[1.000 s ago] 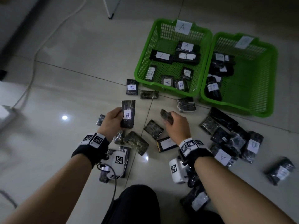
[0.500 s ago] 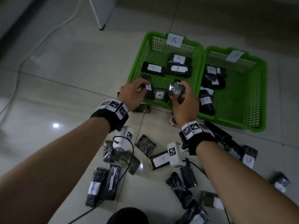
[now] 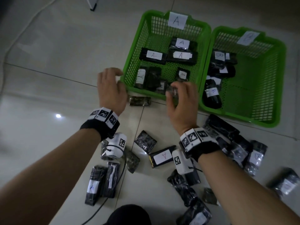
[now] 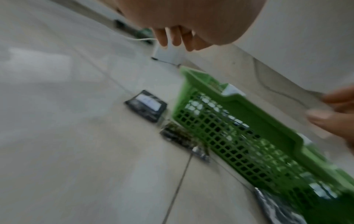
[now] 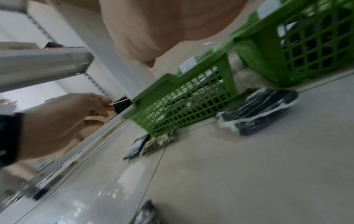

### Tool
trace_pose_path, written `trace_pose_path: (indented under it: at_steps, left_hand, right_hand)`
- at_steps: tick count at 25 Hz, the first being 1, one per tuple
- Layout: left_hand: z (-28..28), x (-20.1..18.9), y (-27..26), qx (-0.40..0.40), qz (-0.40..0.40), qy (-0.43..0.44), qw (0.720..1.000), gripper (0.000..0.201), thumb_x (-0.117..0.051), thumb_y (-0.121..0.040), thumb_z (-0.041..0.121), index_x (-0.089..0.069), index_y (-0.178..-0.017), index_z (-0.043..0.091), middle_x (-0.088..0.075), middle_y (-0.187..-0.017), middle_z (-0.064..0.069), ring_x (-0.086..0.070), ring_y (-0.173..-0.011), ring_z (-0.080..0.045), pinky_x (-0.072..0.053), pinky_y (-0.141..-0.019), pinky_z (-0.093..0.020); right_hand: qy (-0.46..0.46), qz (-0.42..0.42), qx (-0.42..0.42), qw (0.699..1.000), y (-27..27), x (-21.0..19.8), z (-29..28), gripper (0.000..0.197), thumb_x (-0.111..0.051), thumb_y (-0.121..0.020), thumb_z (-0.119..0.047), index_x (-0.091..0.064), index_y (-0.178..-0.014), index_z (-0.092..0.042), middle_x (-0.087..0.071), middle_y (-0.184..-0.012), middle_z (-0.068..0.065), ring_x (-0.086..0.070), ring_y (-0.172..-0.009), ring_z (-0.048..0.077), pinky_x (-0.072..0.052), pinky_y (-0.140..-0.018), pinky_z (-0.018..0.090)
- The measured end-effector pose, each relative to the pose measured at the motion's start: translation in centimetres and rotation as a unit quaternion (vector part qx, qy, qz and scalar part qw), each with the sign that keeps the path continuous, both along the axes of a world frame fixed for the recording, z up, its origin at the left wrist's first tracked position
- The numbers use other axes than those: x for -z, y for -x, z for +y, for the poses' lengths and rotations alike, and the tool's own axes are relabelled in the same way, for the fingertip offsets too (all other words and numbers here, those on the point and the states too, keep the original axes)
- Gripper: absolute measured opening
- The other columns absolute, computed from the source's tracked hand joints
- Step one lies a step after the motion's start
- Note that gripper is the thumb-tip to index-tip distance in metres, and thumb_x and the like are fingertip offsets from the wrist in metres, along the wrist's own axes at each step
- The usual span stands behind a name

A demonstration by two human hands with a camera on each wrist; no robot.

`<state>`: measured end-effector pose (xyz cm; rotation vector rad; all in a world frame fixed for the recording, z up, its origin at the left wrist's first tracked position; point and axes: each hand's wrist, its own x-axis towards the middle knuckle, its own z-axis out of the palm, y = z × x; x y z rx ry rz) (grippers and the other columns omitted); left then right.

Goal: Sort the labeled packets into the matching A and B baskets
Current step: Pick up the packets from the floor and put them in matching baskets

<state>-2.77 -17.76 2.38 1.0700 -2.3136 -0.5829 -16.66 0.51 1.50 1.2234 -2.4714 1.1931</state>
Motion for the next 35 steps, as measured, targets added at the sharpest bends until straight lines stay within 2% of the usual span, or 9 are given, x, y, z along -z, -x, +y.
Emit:
trace_pose_path:
  at_steps: [5,7,10,12,15,20,24,30,35]
  left_hand:
    - [-1.5,4.3,-4.0,-0.015,-0.225,-0.179,0.958,0.074,-0.060,-0.089,0.022,-0.024,-0.153,0.027,-0.031,-0.153,-0.022,-0.032,-0.138,-0.043,-0.034,-0.113,-0.054]
    - [-1.7,5.2,-4.2,0.041,-0.327,-0.159,0.931,0.083,-0.057,-0.090,0.044,-0.006,-0.155,0.039,-0.019,-0.158,-0.022,-0.020,-0.143,-0.044,-0.026,-0.117,-0.054]
    - [-1.5,6.1,-4.5,0.075,-0.384,-0.117,0.913,0.082,-0.051,-0.090,0.059,-0.001,-0.154,0.043,-0.007,-0.162,-0.024,-0.008,-0.147,-0.048,-0.019,-0.119,-0.059]
    - [-1.5,6.5,-4.4,0.073,-0.387,-0.122,0.911,0.079,-0.053,-0.090,0.059,-0.008,-0.152,0.040,-0.005,-0.162,-0.024,-0.005,-0.148,-0.050,-0.017,-0.118,-0.061]
    - [-1.1,6.3,-3.8,0.056,-0.381,-0.117,0.916,0.072,-0.058,-0.091,0.052,-0.020,-0.149,0.031,-0.010,-0.160,-0.025,-0.009,-0.145,-0.054,-0.021,-0.116,-0.063]
    - [-0.9,6.8,-3.8,0.049,-0.389,-0.110,0.913,0.064,-0.054,-0.097,0.041,-0.020,-0.149,0.028,-0.010,-0.159,-0.024,-0.009,-0.145,-0.053,-0.022,-0.114,-0.067]
    - [-1.0,7.2,-4.1,0.051,-0.372,-0.100,0.921,0.053,-0.040,-0.098,0.041,-0.028,-0.148,0.027,-0.021,-0.154,-0.020,-0.022,-0.141,-0.047,-0.031,-0.109,-0.066]
    - [-1.2,4.2,-5.2,-0.069,-0.119,-0.139,0.981,0.035,-0.037,-0.104,0.038,-0.058,-0.117,0.013,-0.067,-0.104,-0.022,-0.066,-0.092,-0.040,-0.049,-0.073,-0.040]
    - [2.8,-1.6,-5.8,-0.100,0.087,-0.204,0.970,0.034,-0.035,-0.106,0.034,-0.057,-0.099,0.009,-0.069,-0.077,-0.014,-0.066,-0.049,-0.033,-0.053,-0.044,-0.041]
  right_hand:
    - [-0.177,-0.050,-0.237,0.954,-6.2,1.9,-2.0,0.039,-0.065,-0.084,0.007,-0.064,-0.121,-0.004,-0.059,-0.122,0.015,-0.057,-0.107,0.033,-0.057,-0.072,0.046]
    - [-0.311,-0.087,-0.228,0.918,-7.3,2.7,-3.2,0.072,-0.061,-0.082,0.012,-0.046,-0.147,-0.013,-0.028,-0.161,0.013,-0.041,-0.136,0.036,-0.057,-0.086,0.048]
    - [-0.459,-0.129,-0.195,0.857,-7.5,2.3,-4.9,0.102,-0.060,-0.084,0.007,-0.006,-0.162,-0.030,0.015,-0.169,0.004,-0.013,-0.152,0.036,-0.045,-0.104,0.051]
    - [-0.509,-0.093,-0.197,0.833,-7.1,1.4,-6.4,0.099,-0.066,-0.085,0.002,-0.009,-0.162,-0.024,-0.002,-0.167,0.012,-0.024,-0.146,0.038,-0.044,-0.104,0.052]
    - [-0.518,-0.013,-0.244,0.820,-5.9,0.8,-7.1,0.048,-0.061,-0.091,0.001,-0.052,-0.136,-0.011,-0.042,-0.137,0.013,-0.058,-0.113,0.034,-0.047,-0.078,0.042]
    - [-0.478,0.005,-0.339,0.810,-3.2,-0.4,-6.7,0.023,-0.059,-0.090,0.001,-0.071,-0.107,-0.008,-0.062,-0.110,0.011,-0.067,-0.093,0.032,-0.048,-0.072,0.035]
    - [-0.429,-0.122,-0.314,0.838,-2.6,-1.1,-7.8,0.013,-0.072,-0.085,-0.021,-0.076,-0.089,-0.010,-0.068,-0.080,0.004,-0.060,-0.072,0.021,-0.047,-0.063,0.029]
    - [-0.380,-0.474,-0.379,0.698,-1.3,-3.1,-5.6,0.005,-0.071,-0.094,-0.016,-0.072,-0.098,-0.013,-0.059,-0.056,-0.003,-0.046,-0.048,0.013,-0.028,-0.044,0.021]
    - [-0.194,-0.522,-0.258,0.790,1.0,-7.7,-3.3,0.028,-0.064,-0.099,-0.017,-0.067,-0.121,-0.001,-0.069,-0.078,0.011,-0.054,-0.044,0.013,-0.026,-0.036,0.016]
